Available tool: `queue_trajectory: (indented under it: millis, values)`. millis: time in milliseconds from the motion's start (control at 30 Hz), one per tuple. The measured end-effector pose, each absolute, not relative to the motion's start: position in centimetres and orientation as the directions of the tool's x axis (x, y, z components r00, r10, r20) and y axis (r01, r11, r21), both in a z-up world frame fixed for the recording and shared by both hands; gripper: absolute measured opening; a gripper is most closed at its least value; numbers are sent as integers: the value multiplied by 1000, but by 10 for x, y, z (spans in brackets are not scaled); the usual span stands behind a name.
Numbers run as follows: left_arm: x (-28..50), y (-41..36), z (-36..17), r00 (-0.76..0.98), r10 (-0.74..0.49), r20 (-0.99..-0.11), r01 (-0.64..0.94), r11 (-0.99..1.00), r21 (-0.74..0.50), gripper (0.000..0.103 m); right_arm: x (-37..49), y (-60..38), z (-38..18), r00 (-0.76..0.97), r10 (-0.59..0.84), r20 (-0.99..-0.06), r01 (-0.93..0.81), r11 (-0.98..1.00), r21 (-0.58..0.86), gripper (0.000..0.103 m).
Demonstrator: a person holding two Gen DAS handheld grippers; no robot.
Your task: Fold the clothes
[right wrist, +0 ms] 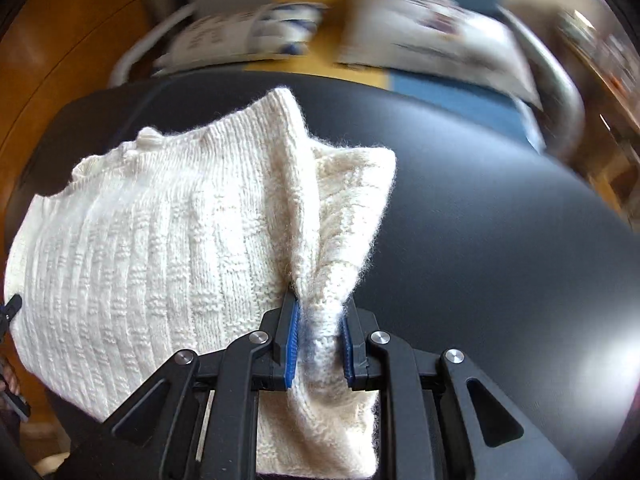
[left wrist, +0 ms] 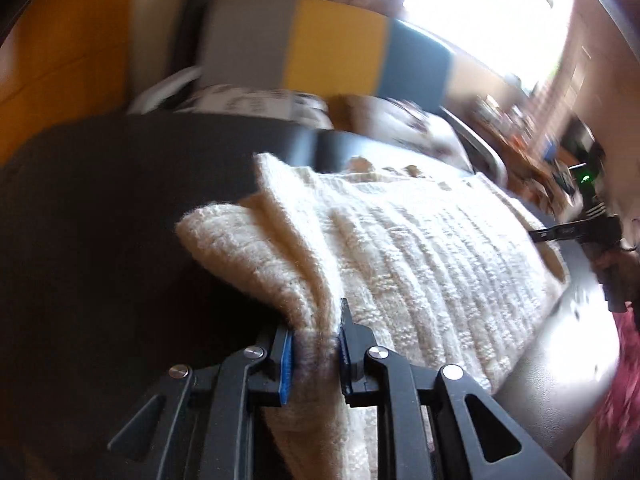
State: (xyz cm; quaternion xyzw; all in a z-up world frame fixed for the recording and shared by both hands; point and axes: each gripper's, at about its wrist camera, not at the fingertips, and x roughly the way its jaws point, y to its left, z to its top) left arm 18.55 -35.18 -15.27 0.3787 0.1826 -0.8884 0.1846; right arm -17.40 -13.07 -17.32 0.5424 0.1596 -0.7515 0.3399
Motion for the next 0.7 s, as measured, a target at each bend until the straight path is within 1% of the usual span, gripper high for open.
queue_trajectory:
  millis: [67,233,333,367,400,433,467,500,567,700]
  values:
    - [146,-341,-149,-640,-163,-751,411,-898,-155,17,-177,-78,-175,-191,-339,-921,603,-781,163,18]
    - [70,-315,-146,-604,-127,-787,303,-950,-79,19,-176,9,-183,-182,-452,-873,457,-825,332,18]
    - [50,-316,-142,-593,-109,-798,310,-945,-101,23,-175,60,-188,-187,-519,-834,363,-825,432,20]
    - [52,-316,-141,-590,-112,-799,316,-943,-101,24,-175,77,-190,-190,-540,-820,331,-822,464,24]
    - [54,-317,-140,-588,-115,-801,324,-941,-103,24,-175,87,-192,-186,-579,-794,303,-802,515,30]
    - [57,-320,-139,-586,-117,-802,336,-935,-109,25,-176,95,-194,-182,-622,-762,274,-776,568,34]
    - [59,-320,-138,-583,-126,-803,354,-929,-111,25,-176,103,-196,-179,-662,-728,245,-746,619,43]
    - [65,-323,-137,-583,-136,-801,373,-921,-115,25,-177,105,-198,-178,-676,-715,236,-735,636,53]
    - [75,-330,-136,-595,-140,-792,405,-903,-145,25,-179,107,-201,-177,-692,-700,229,-720,655,56]
    - [98,-334,-122,-642,-155,-751,457,-863,-213,25,-182,110,-207,-175,-724,-668,214,-690,692,56]
